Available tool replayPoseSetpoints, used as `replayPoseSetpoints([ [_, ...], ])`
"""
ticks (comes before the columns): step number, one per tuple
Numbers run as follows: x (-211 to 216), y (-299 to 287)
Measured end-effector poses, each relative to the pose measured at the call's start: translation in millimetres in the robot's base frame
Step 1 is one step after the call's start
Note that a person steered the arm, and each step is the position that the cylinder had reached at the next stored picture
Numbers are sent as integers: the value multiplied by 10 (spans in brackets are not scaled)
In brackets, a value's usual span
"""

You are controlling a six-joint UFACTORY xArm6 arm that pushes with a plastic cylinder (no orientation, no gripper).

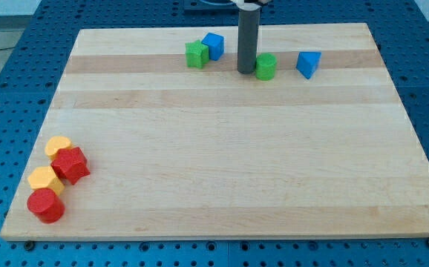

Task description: Move the blue cube left to the green circle

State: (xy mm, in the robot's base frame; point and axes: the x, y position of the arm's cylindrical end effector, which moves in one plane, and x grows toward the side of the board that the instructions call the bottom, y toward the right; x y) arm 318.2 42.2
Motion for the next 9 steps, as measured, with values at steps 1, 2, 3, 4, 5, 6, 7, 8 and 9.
replayPoseSetpoints([
  [1, 0, 83],
  [2, 0, 160],
  [3, -44, 169],
  [4, -141, 234],
  [5, -411, 234],
  [6, -759, 155],
  [7, -953, -249],
  [8, -971, -673],
  [9, -795, -919],
])
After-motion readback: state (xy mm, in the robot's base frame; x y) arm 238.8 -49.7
